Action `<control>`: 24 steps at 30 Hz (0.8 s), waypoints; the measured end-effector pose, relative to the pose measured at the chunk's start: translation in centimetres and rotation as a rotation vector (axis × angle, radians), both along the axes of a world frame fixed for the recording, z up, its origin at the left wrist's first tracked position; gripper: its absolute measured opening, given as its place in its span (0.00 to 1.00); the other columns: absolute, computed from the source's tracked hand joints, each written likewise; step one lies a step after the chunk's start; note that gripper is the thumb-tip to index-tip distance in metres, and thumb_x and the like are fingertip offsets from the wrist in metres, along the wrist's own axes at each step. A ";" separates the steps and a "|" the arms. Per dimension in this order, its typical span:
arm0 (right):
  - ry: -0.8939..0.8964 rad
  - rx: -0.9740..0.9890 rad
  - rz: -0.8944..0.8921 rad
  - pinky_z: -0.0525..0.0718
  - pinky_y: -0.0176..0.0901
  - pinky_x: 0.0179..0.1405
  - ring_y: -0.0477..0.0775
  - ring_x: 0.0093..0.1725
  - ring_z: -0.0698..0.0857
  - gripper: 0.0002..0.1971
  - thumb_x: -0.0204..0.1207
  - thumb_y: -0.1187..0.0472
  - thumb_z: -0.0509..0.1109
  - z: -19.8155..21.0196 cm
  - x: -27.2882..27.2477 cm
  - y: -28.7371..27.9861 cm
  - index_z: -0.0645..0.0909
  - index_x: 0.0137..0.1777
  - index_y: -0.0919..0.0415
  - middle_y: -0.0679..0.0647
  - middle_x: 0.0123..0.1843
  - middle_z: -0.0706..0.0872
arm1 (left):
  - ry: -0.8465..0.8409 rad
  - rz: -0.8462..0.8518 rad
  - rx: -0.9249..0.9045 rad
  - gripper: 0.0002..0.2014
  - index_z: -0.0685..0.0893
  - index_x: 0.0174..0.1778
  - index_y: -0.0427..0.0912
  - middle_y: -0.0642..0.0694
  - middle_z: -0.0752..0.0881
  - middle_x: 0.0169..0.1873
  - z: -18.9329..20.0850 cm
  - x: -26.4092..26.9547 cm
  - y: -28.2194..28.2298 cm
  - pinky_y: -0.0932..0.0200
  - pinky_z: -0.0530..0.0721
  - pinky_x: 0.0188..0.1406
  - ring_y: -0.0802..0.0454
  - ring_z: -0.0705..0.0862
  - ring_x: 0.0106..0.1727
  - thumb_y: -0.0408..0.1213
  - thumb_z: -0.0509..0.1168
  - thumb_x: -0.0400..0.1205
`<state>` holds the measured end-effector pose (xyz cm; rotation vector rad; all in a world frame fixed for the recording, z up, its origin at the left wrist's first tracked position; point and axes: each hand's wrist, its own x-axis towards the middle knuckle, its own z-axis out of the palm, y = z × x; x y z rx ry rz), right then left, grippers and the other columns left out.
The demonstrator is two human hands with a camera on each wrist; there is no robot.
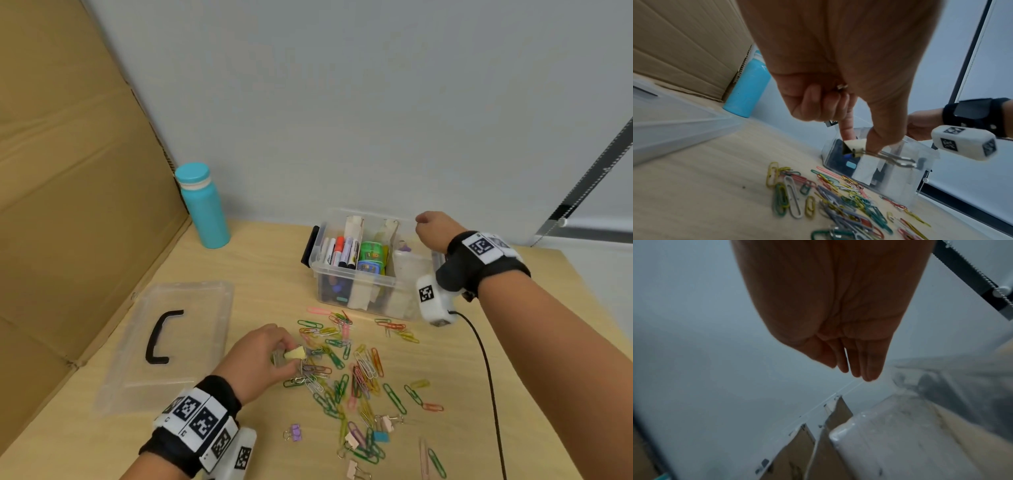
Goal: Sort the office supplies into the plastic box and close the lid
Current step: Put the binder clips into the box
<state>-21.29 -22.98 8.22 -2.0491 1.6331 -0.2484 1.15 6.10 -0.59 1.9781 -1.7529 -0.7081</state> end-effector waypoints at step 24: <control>-0.285 -0.510 0.072 0.72 0.48 0.74 0.48 0.77 0.69 0.32 0.82 0.45 0.37 -9.4 -5.4 10.2 0.59 0.82 0.58 0.48 0.85 0.55 | -0.602 -0.189 0.088 0.16 0.82 0.58 0.34 0.37 0.83 0.56 10.8 -14.7 -27.9 0.52 0.79 0.46 0.38 0.84 0.57 0.42 0.67 0.80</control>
